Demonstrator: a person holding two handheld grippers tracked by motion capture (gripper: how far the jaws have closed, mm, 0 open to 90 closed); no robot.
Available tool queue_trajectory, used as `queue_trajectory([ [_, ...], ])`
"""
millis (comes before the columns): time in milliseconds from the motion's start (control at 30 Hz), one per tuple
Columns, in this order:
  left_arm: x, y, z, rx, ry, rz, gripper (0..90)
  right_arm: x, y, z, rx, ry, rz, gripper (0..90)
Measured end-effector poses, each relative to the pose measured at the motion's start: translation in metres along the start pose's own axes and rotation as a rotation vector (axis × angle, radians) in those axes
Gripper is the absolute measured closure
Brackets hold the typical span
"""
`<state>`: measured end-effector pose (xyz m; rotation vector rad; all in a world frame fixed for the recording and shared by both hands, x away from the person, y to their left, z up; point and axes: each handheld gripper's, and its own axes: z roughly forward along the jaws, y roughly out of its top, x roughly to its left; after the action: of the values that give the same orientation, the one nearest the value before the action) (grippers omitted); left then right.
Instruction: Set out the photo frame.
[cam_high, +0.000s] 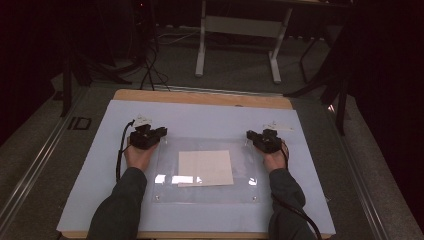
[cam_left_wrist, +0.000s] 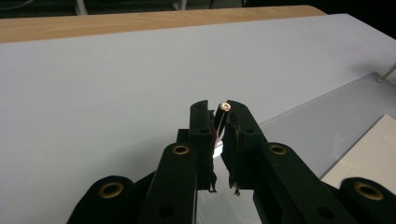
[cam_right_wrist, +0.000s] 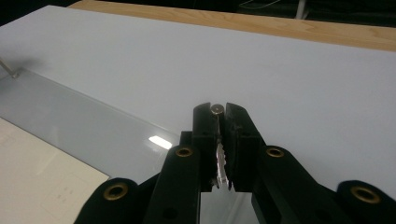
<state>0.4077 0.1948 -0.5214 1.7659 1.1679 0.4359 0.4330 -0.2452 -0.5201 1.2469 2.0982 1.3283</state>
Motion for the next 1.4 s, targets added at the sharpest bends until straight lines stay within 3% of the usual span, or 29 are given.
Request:
queue_trajectory([
  [667, 0.004, 0.010, 0.010, 0.070, 0.006, -0.042, 83.9, -0.006, 0.011, 0.007, 0.071, 0.018, 0.066, 83.9],
  [1000, 0.010, 0.012, 0.013, 0.074, -0.023, -0.100, 83.6, -0.012, 0.015, 0.011, 0.091, 0.040, 0.117, 83.6],
  [1400, 0.017, 0.017, 0.018, 0.101, -0.051, -0.138, 83.8, -0.017, 0.020, 0.015, 0.113, 0.058, 0.164, 83.5],
])
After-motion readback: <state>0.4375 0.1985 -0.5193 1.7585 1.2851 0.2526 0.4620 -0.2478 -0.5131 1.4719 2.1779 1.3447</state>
